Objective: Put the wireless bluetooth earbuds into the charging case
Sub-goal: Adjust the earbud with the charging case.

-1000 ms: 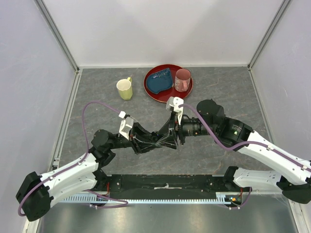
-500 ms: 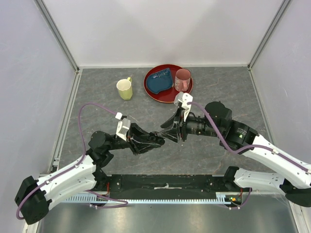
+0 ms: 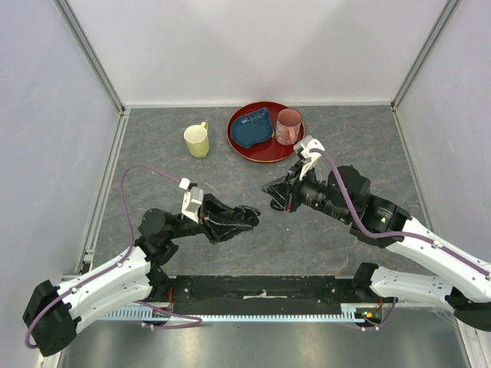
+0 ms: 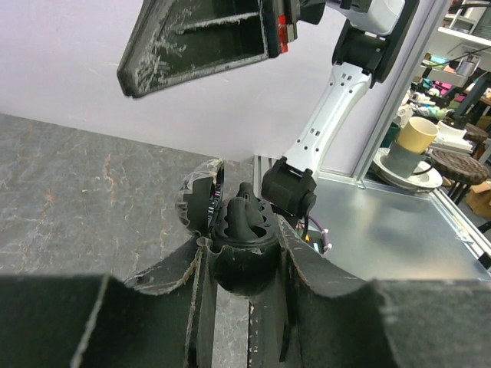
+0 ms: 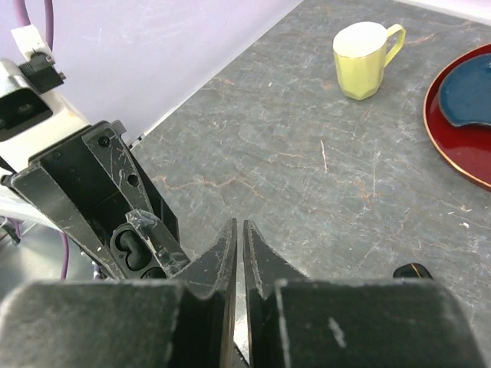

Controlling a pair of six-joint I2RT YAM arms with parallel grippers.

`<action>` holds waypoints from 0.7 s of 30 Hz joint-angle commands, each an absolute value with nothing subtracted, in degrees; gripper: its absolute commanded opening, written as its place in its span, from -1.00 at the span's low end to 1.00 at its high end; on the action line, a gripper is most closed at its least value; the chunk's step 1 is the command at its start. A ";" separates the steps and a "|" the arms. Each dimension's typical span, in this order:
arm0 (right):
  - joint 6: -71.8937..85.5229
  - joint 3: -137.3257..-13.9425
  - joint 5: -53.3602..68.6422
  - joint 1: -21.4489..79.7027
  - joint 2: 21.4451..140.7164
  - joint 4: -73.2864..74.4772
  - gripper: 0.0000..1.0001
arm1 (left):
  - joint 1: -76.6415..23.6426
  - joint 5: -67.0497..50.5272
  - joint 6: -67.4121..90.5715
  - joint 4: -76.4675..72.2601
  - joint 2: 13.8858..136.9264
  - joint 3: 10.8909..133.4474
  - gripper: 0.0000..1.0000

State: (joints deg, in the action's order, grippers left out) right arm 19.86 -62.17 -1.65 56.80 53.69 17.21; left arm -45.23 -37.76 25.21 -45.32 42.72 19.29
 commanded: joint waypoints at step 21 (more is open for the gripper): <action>25.66 -63.90 25.04 56.95 57.03 8.61 -0.68 | -45.18 -31.20 21.01 -43.50 40.08 18.46 -0.95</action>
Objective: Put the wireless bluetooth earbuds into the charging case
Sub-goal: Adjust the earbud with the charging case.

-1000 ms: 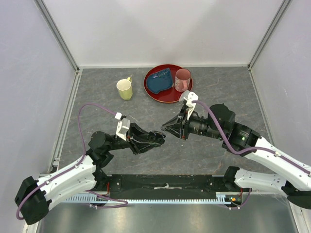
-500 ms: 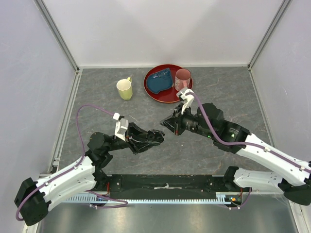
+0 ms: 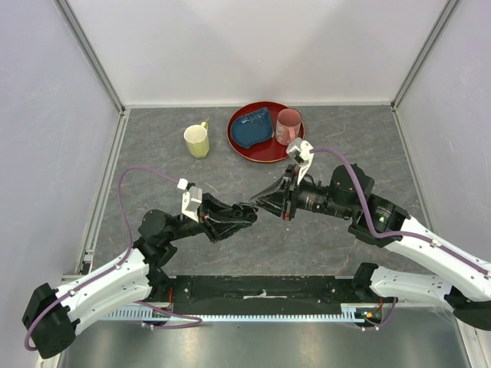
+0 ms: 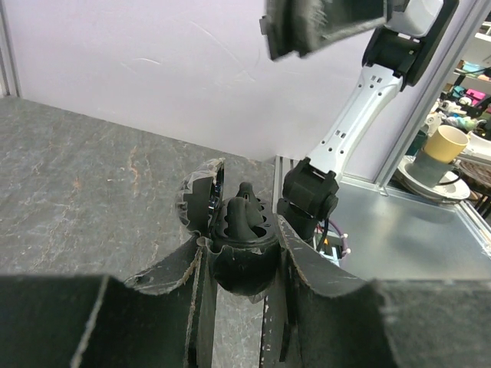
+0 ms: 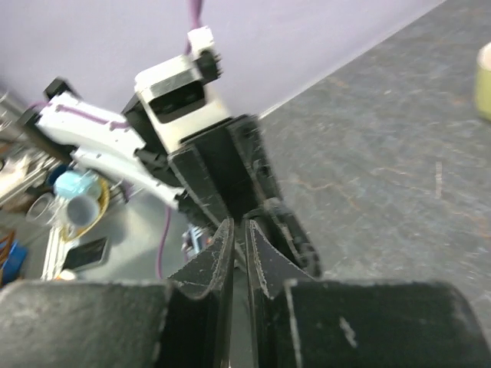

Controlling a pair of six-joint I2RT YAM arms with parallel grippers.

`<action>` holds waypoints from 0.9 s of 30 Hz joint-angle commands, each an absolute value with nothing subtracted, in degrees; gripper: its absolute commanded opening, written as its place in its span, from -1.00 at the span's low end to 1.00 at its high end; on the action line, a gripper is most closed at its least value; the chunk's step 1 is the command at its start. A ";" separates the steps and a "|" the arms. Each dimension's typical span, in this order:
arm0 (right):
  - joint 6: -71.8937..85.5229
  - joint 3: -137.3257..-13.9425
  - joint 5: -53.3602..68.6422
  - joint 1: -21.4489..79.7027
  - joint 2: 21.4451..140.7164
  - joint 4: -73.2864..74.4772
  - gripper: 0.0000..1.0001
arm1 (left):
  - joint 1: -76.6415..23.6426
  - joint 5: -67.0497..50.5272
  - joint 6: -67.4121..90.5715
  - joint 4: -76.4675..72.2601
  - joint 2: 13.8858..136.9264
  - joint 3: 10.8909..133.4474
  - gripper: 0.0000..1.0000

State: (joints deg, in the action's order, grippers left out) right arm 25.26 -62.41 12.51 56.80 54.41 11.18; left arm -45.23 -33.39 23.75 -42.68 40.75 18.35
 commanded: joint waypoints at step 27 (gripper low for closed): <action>23.91 -61.43 24.61 57.39 63.37 12.30 -0.74 | -45.26 -31.03 21.53 -43.59 39.02 18.02 -0.95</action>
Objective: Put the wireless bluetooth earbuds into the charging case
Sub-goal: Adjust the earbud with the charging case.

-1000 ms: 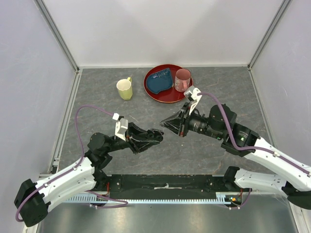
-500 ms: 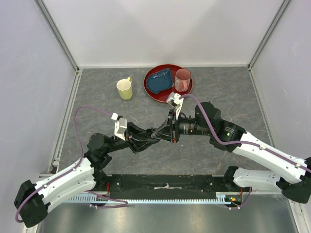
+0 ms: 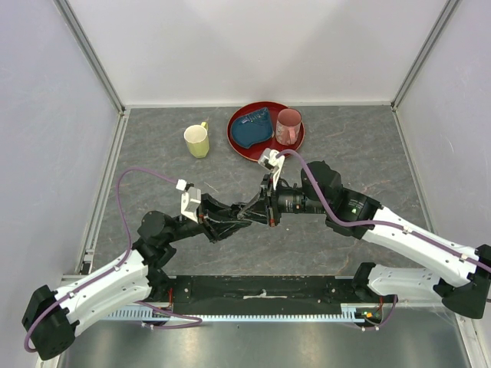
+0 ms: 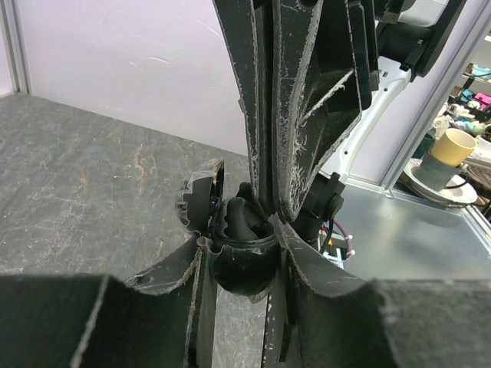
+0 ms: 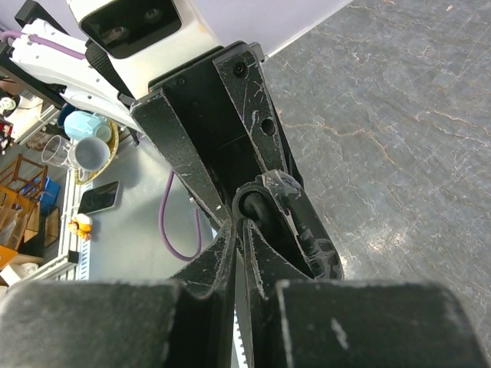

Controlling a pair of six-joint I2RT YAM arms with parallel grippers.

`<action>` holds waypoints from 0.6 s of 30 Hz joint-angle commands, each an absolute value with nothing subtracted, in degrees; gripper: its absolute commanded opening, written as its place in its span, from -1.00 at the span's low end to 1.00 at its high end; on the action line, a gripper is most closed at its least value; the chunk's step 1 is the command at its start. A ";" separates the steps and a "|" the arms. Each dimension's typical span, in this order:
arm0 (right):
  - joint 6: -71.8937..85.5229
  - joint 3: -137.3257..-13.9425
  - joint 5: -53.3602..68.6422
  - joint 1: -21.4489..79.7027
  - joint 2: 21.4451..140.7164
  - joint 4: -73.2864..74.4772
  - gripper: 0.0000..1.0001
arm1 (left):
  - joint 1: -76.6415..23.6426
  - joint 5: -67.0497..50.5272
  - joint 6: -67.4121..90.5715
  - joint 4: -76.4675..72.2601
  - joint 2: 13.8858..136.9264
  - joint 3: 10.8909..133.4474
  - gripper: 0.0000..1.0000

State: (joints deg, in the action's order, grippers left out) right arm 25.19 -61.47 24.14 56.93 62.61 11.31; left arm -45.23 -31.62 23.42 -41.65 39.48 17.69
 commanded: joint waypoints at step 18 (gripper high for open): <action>22.85 -63.37 17.41 57.83 54.51 8.10 -0.04 | -45.26 -31.29 21.97 -43.16 38.94 17.84 -0.95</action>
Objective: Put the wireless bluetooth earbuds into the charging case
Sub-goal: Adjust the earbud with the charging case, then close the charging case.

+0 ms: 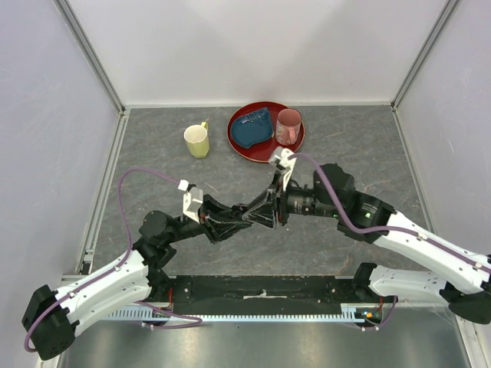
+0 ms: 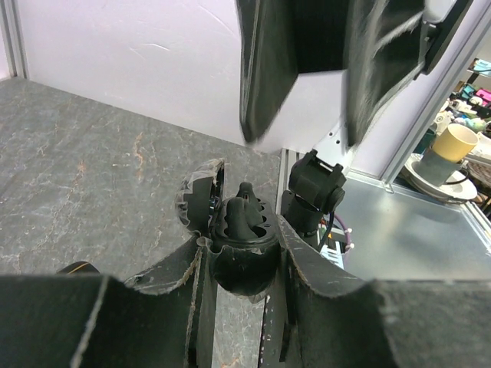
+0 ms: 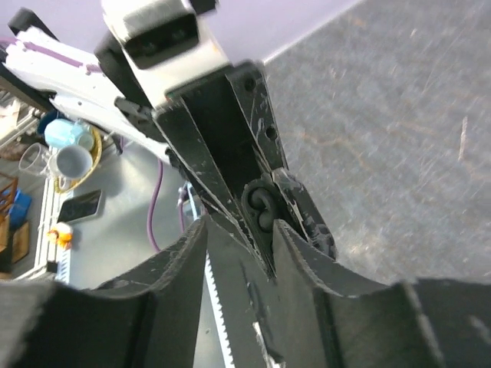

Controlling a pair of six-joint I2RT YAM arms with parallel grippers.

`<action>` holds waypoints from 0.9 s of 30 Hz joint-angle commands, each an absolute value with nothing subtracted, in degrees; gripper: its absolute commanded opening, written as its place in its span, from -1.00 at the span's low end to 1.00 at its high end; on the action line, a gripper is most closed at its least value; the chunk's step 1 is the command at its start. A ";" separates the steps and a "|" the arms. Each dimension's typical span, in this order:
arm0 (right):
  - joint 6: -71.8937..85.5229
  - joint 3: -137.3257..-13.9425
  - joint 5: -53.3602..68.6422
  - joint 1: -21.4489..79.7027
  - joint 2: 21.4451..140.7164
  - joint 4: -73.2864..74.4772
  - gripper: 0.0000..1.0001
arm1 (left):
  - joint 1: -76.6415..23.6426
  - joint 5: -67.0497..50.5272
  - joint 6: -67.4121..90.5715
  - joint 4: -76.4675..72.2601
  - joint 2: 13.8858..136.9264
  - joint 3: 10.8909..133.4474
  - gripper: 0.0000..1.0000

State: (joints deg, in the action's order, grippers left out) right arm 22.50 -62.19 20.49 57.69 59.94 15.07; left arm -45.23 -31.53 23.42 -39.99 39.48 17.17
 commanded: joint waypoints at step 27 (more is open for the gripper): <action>32.87 -62.14 -8.62 57.57 59.32 18.63 0.59 | -45.26 -32.43 21.36 -42.10 38.23 18.37 -0.95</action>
State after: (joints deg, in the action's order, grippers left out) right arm 31.31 -61.47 -9.45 57.58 58.22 18.63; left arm -45.23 -31.64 23.40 -40.38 38.46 17.17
